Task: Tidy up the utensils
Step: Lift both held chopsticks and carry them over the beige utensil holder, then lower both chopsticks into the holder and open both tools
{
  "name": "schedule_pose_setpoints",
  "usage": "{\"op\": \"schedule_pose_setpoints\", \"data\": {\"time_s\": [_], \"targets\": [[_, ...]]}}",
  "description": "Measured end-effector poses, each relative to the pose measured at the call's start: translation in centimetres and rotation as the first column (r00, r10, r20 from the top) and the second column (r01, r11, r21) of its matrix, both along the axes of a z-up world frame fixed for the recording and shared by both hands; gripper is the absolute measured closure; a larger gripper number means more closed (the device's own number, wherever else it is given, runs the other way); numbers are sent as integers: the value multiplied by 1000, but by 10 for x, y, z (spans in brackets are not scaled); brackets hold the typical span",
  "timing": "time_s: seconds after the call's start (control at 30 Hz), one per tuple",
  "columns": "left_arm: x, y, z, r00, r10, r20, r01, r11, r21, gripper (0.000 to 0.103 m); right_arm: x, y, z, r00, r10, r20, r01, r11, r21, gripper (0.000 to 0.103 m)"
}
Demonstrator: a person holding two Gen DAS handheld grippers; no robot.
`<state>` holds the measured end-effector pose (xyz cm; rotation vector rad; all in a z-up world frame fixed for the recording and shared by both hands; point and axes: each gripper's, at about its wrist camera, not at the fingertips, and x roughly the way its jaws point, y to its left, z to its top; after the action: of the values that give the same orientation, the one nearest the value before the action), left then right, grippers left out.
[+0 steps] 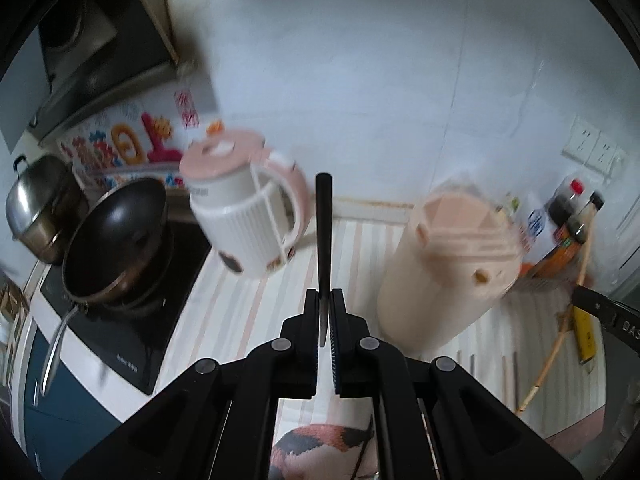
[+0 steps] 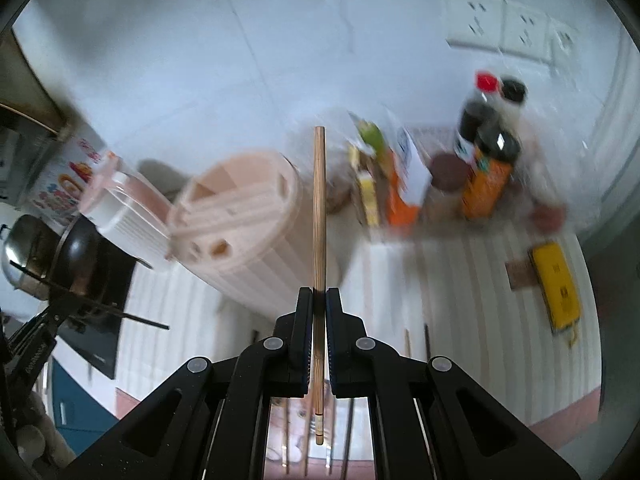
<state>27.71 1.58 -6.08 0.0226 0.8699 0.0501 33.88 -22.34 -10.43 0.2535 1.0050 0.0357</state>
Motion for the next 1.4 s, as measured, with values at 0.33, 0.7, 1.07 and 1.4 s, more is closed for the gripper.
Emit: {"op": "schedule_pose_setpoints", "data": {"time_s": [0.33, 0.7, 1.07, 1.4], "targets": [[18, -30, 98, 988, -77, 134, 90, 992, -91, 101, 51, 10, 100, 985, 61, 159, -66, 998, 23, 97], [73, -56, 114, 987, -119, 112, 137, 976, -172, 101, 138, 17, 126, 958, 24, 287, -35, 999, 31, 97], [126, -72, 34, 987, -147, -66, 131, 971, -201, 100, 175, 18, 64, 959, 16, 283, -31, 998, 50, 97], [108, -63, 55, 995, -97, -24, 91, 981, -172, 37, 156, 11, 50, 985, 103, 139, -113, 991, 67, 43]]}}
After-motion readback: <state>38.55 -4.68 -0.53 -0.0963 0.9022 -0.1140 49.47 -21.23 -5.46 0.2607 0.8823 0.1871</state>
